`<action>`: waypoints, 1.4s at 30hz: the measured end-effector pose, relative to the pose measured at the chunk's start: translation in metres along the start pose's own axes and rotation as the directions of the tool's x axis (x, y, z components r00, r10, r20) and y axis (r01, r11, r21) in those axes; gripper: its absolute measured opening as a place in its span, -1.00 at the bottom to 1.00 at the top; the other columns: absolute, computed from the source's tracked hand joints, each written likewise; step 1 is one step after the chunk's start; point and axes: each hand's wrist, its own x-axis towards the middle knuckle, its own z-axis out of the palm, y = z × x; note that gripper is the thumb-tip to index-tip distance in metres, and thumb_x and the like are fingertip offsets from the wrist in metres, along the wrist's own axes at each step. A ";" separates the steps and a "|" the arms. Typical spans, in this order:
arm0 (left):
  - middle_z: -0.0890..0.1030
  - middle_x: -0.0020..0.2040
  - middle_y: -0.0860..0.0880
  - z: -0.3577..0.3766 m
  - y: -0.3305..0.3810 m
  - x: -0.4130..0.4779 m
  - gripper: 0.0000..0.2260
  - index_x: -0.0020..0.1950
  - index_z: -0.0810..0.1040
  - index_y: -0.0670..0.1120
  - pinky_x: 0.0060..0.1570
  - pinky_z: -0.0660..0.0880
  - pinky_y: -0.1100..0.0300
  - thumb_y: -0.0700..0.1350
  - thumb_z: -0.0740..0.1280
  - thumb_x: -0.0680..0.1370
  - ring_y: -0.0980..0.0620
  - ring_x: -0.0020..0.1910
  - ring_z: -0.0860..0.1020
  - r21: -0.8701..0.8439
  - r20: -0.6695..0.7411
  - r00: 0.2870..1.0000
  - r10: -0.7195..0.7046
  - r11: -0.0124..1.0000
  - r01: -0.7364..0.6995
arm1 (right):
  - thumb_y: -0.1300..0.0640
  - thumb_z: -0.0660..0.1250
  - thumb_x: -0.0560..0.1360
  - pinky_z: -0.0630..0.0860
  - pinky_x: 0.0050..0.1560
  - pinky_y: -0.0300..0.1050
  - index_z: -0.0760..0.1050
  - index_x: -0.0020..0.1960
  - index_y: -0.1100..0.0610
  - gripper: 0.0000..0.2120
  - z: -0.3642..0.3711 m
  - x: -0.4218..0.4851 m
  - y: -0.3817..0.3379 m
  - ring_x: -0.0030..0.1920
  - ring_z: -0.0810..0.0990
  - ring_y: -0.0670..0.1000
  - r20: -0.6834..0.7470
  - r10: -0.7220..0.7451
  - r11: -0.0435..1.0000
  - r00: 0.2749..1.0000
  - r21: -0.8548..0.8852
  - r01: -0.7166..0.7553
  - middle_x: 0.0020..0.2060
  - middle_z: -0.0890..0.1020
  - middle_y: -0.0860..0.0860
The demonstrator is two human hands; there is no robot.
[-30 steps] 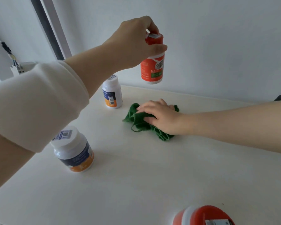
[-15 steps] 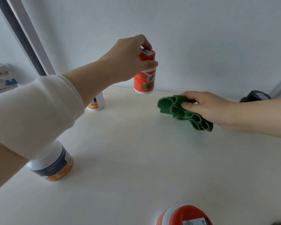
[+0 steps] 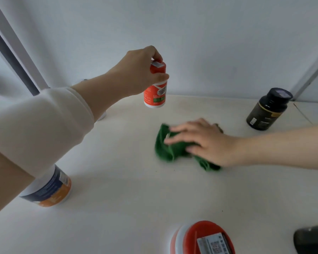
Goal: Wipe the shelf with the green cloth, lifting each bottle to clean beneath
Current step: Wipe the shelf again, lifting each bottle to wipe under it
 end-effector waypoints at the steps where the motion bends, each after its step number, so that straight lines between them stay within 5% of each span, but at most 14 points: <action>1: 0.41 0.01 0.04 0.001 0.000 0.001 -0.64 0.22 0.41 -0.06 -0.38 0.25 0.40 0.00 0.33 0.47 0.05 -0.07 0.41 -0.005 0.006 1.000 -0.002 1.000 0.002 | 0.21 0.18 0.53 0.04 0.30 -0.08 0.29 0.26 -0.34 -0.51 0.003 -0.010 -0.010 0.31 0.14 -0.08 0.060 -0.098 0.995 0.993 0.038 0.096 0.35 0.24 -0.32; 4: 0.42 0.02 0.04 0.003 -0.001 0.002 -0.64 0.22 0.41 -0.06 -0.37 0.25 0.39 0.01 0.34 0.47 0.05 -0.05 0.41 -0.014 0.019 1.000 -0.011 1.000 0.011 | 0.29 0.21 0.51 0.08 0.32 -0.25 0.35 0.17 -0.33 -0.49 -0.004 -0.018 -0.020 0.25 0.25 -0.17 0.145 -0.185 0.961 0.972 0.232 0.148 0.21 0.34 -0.39; 7: 0.46 0.09 0.02 0.000 -0.002 0.004 -0.63 0.23 0.41 -0.07 -0.36 0.26 0.38 0.01 0.34 0.47 0.05 -0.04 0.41 -0.011 0.008 1.000 -0.008 1.000 0.008 | 0.33 0.22 0.50 0.23 0.20 -0.47 0.45 0.24 -0.11 -0.57 -0.019 0.003 -0.013 0.20 0.40 -0.21 -0.117 0.025 0.924 0.993 0.381 0.021 0.14 0.48 -0.24; 9: 0.48 0.17 -0.03 -0.003 -0.004 0.006 -0.62 0.23 0.40 -0.08 -0.35 0.26 0.38 0.02 0.33 0.47 0.05 -0.03 0.41 -0.003 0.001 1.000 -0.001 1.000 0.001 | 0.26 0.18 0.54 0.25 0.15 -0.40 0.41 0.29 -0.12 -0.59 -0.022 0.024 -0.002 0.18 0.41 -0.13 -0.252 0.256 0.917 0.933 0.370 -0.152 0.25 0.45 -0.15; 11: 0.48 0.19 -0.04 -0.005 -0.005 0.006 -0.62 0.24 0.40 -0.08 -0.35 0.26 0.37 0.02 0.33 0.48 0.04 -0.03 0.40 0.009 -0.006 1.000 -0.002 1.000 0.002 | 0.20 0.12 0.57 0.26 0.29 -0.16 0.34 0.34 -0.15 -0.60 -0.017 0.042 0.004 0.22 0.38 -0.03 -0.233 0.373 0.914 0.898 0.259 -0.313 0.37 0.37 -0.06; 13: 0.47 0.16 -0.03 -0.006 -0.007 0.006 -0.62 0.24 0.40 -0.08 -0.35 0.25 0.37 0.01 0.32 0.48 0.04 -0.04 0.39 0.027 -0.016 1.000 -0.002 1.000 0.002 | 0.18 0.12 0.57 0.10 0.41 -0.05 0.30 0.36 -0.16 -0.59 -0.010 0.049 0.000 0.38 0.26 0.01 -0.168 0.306 0.944 0.937 0.180 -0.277 0.42 0.30 -0.07; 16: 0.46 0.12 0.00 -0.003 -0.007 0.005 -0.63 0.24 0.40 -0.09 -0.36 0.24 0.37 0.00 0.32 0.48 0.04 -0.04 0.38 0.032 -0.011 1.000 0.005 0.999 -0.004 | 0.27 0.18 0.54 -0.07 0.31 -0.37 0.33 0.35 -0.13 -0.54 -0.001 0.039 -0.016 0.36 0.18 -0.18 -0.040 -0.034 0.984 0.999 0.175 0.041 0.41 0.30 -0.17; 19: 0.46 0.12 0.00 0.003 -0.004 0.002 -0.64 0.23 0.41 -0.09 -0.37 0.25 0.38 0.00 0.32 0.48 0.05 -0.04 0.39 0.007 0.023 1.000 0.011 1.000 -0.011 | 0.35 0.22 0.50 -0.04 0.31 -0.51 0.36 0.31 -0.16 -0.48 0.005 0.017 -0.023 0.28 0.20 -0.30 0.120 -0.255 0.955 0.959 0.185 0.231 0.32 0.27 -0.32; 25: 0.49 0.18 -0.04 0.022 0.003 -0.004 -0.63 0.22 0.41 -0.09 -0.35 0.27 0.38 0.01 0.33 0.47 0.05 -0.04 0.40 -0.012 0.096 0.994 0.046 0.999 -0.046 | 0.41 0.22 0.47 -0.07 0.36 -0.52 0.36 0.22 -0.24 -0.41 -0.014 -0.030 -0.005 0.37 0.11 -0.41 0.405 -0.288 0.950 0.868 0.237 0.205 0.27 0.28 -0.45; 29: 0.49 0.19 -0.06 0.032 0.007 -0.008 -0.63 0.22 0.40 -0.10 -0.18 0.35 0.23 0.00 0.32 0.48 0.05 -0.03 0.40 -0.014 0.122 0.990 0.067 0.998 -0.066 | 0.38 0.23 0.48 0.08 0.33 -0.52 0.43 0.14 -0.31 -0.44 -0.019 -0.049 -0.006 0.32 0.24 -0.41 0.354 -0.191 0.950 0.916 0.300 0.082 0.25 0.38 -0.41; 32: 0.49 0.21 -0.07 0.035 0.008 -0.007 -0.63 0.24 0.38 -0.11 -0.13 0.36 0.18 -0.01 0.32 0.48 0.05 -0.02 0.39 -0.019 0.127 0.989 0.075 0.997 -0.073 | 0.31 0.26 0.48 0.25 0.21 -0.56 0.45 0.06 -0.38 -0.46 -0.031 -0.043 -0.006 0.22 0.42 -0.32 -0.018 0.088 0.920 0.996 0.386 -0.074 0.18 0.48 -0.36; 35: 0.48 0.24 -0.09 0.037 0.009 -0.006 -0.62 0.25 0.36 -0.11 -0.14 0.36 0.17 -0.02 0.31 0.49 0.04 -0.01 0.38 -0.025 0.127 0.989 0.070 0.997 -0.067 | 0.26 0.21 0.53 0.24 0.22 -0.39 0.42 0.25 -0.20 -0.57 -0.040 -0.026 0.015 0.29 0.41 -0.10 -0.303 0.403 0.882 0.864 0.382 -0.277 0.29 0.46 -0.14; 39: 0.46 0.27 -0.10 0.041 0.010 -0.008 -0.60 0.28 0.32 -0.11 -0.13 0.36 0.16 0.00 0.30 0.50 0.00 0.05 0.40 0.027 0.130 0.989 0.071 0.997 -0.075 | 0.19 0.03 0.60 0.00 0.46 -0.07 0.09 0.46 -0.07 -0.54 -0.021 -0.011 0.036 0.47 0.06 0.13 -0.082 0.463 0.878 0.883 -0.092 -0.469 0.50 0.10 -0.02; 42: 0.31 0.40 -0.13 0.040 0.019 -0.018 -0.47 0.41 0.21 -0.10 0.09 0.37 0.10 0.06 0.25 0.52 -0.10 0.30 0.36 0.086 0.120 0.992 0.038 0.995 -0.048 | 0.18 -0.01 0.61 -0.16 0.45 -0.05 -0.06 0.47 -0.12 -0.50 -0.015 -0.013 0.024 0.49 -0.08 0.12 0.039 0.414 0.902 0.910 -0.149 -0.404 0.51 -0.07 -0.09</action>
